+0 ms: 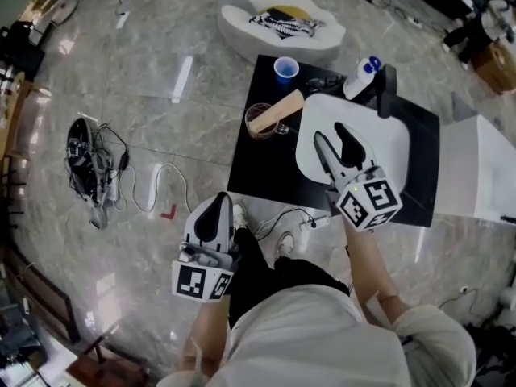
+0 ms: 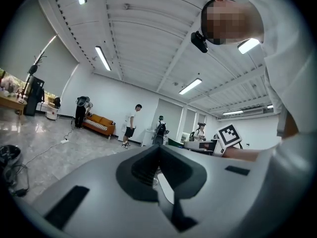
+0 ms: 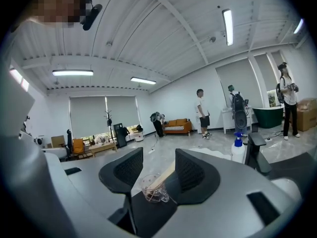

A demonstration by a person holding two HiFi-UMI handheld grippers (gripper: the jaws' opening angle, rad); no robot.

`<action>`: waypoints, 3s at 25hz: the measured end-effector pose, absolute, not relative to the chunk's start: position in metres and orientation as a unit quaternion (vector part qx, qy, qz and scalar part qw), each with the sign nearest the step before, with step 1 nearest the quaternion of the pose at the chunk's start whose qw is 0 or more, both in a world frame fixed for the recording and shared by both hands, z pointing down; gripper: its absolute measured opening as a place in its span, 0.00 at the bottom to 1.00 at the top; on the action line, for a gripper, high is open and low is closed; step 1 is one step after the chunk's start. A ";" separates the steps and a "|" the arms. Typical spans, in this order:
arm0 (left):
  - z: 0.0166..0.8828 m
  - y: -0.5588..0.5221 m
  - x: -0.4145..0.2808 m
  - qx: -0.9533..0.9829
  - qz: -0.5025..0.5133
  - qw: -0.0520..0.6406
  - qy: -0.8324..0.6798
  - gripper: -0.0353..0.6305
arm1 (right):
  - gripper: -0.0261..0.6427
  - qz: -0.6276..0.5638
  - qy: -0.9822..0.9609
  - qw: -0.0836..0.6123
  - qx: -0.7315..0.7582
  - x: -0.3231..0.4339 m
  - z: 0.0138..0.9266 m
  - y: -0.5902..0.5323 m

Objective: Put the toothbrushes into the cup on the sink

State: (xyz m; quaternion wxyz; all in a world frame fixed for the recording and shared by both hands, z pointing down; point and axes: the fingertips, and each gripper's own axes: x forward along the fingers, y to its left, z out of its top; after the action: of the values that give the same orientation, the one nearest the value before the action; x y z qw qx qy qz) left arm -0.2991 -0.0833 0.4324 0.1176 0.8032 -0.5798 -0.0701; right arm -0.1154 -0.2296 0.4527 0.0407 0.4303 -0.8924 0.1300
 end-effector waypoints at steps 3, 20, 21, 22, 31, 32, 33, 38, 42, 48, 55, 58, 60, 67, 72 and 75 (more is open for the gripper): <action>0.421 -0.072 -0.289 0.806 -0.071 0.107 -0.578 0.06 | 0.37 0.129 -0.897 0.034 0.422 -0.113 0.442 -0.216; 0.391 -0.011 -0.253 0.804 -0.081 0.074 -0.585 0.06 | 0.13 0.097 -0.920 0.009 0.379 -0.095 0.398 -0.145; 0.391 -0.009 -0.251 0.804 -0.082 0.073 -0.584 0.06 | 0.13 0.096 -0.922 0.009 0.376 -0.095 0.397 -0.141; 0.390 -0.006 -0.249 0.804 -0.083 0.072 -0.584 0.06 | 0.13 0.095 -0.923 0.009 0.373 -0.094 0.397 -0.137; 0.382 0.016 -0.241 0.801 -0.084 0.062 -0.590 0.06 | 0.12 0.075 -0.937 0.001 0.342 -0.100 0.377 -0.106; 0.381 0.018 -0.242 0.800 -0.084 0.061 -0.591 0.06 | 0.12 0.072 -0.939 0.000 0.337 -0.102 0.373 -0.103; 0.380 0.019 -0.242 0.799 -0.084 0.059 -0.592 0.06 | 0.12 0.067 -0.941 -0.001 0.331 -0.104 0.370 -0.100; 0.374 0.028 -0.244 0.795 -0.082 0.050 -0.599 0.06 | 0.12 0.039 -0.953 -0.003 0.301 -0.115 0.352 -0.078; 0.369 0.037 -0.242 0.792 -0.084 0.043 -0.604 0.06 | 0.12 0.014 -0.958 0.001 0.286 -0.121 0.343 -0.059; 0.366 0.050 -0.238 0.790 -0.084 0.040 -0.606 0.06 | 0.11 -0.004 -0.957 -0.001 0.289 -0.116 0.336 -0.041; 0.369 0.061 -0.238 0.786 -0.080 0.040 -0.612 0.06 | 0.11 -0.003 -0.957 -0.002 0.289 -0.104 0.336 -0.027; 0.373 0.064 -0.237 0.785 -0.078 0.044 -0.613 0.06 | 0.11 0.000 -0.957 -0.001 0.289 -0.102 0.340 -0.024; 0.375 0.065 -0.237 0.784 -0.076 0.045 -0.614 0.06 | 0.11 0.001 -0.957 0.000 0.289 -0.102 0.341 -0.024; 0.377 0.064 -0.243 0.783 -0.073 0.046 -0.617 0.06 | 0.11 0.002 -0.960 0.014 0.280 -0.111 0.347 -0.022; 0.379 0.060 -0.244 0.783 -0.073 0.047 -0.616 0.06 | 0.10 0.008 -0.961 0.018 0.275 -0.115 0.351 -0.021; 0.379 0.060 -0.247 0.783 -0.072 0.048 -0.616 0.06 | 0.10 0.010 -0.963 0.019 0.270 -0.119 0.350 -0.022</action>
State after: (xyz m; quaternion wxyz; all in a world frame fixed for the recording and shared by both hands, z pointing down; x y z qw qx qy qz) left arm -0.2465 0.0599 0.3785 0.0484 0.7828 -0.6162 -0.0723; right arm -0.1191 -0.0219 0.3499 0.0194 0.2702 -0.9626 0.0096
